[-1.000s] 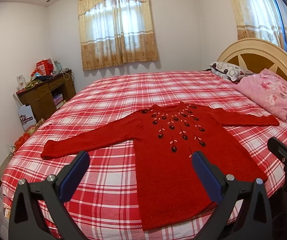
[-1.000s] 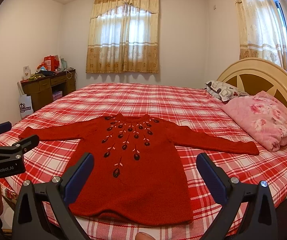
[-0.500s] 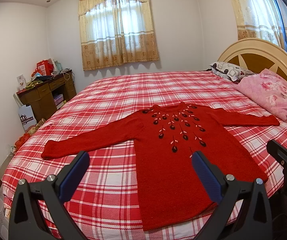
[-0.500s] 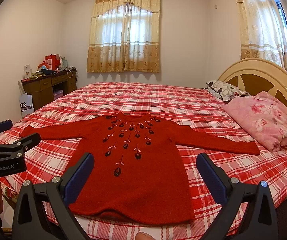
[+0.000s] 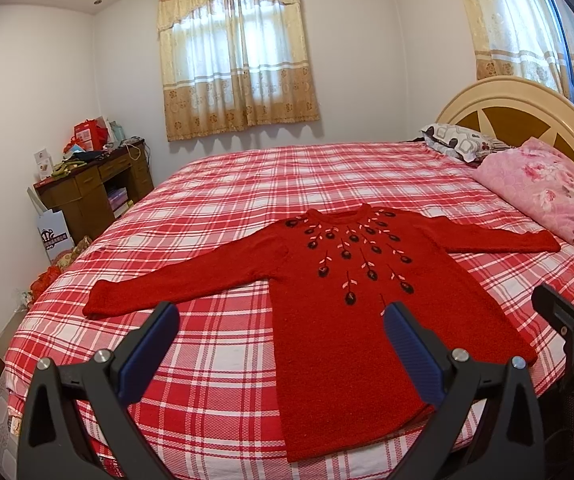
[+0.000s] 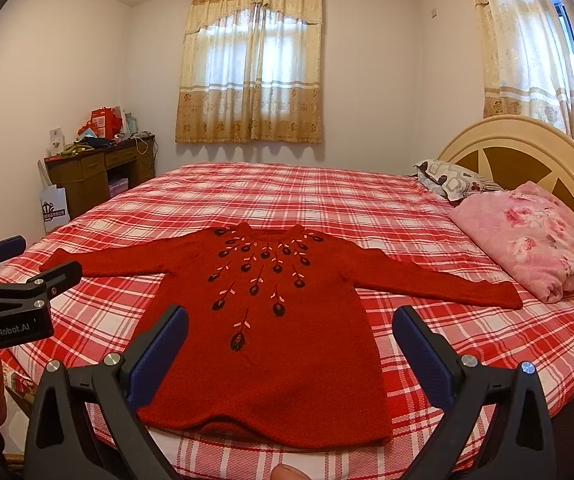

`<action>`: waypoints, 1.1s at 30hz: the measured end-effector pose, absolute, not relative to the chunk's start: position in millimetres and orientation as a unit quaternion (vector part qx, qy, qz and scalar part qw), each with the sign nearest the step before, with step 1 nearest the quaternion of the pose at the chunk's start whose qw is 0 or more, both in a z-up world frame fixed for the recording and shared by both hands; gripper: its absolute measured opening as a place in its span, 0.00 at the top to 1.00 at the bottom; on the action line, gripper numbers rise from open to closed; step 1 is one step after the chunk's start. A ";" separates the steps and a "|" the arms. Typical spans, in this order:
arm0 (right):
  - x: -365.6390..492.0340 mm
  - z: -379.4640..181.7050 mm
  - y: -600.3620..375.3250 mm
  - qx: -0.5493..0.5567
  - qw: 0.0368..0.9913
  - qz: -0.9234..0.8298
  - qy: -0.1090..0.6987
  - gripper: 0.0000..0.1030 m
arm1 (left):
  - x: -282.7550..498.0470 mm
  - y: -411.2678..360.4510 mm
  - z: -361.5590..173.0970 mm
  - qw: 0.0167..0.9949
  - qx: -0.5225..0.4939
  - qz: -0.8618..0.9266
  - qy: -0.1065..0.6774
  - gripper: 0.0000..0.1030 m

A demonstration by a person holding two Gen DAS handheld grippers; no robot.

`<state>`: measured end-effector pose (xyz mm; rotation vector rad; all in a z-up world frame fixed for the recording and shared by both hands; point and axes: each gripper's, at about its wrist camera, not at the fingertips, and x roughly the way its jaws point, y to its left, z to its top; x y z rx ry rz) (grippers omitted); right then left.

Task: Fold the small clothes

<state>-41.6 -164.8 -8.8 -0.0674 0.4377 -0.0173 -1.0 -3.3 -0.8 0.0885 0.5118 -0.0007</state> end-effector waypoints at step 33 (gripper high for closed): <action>-16.2 -33.8 -183.4 -0.020 0.966 -0.016 0.258 0.01 | 6.6 6.8 -8.6 0.967 0.061 0.008 0.246 0.00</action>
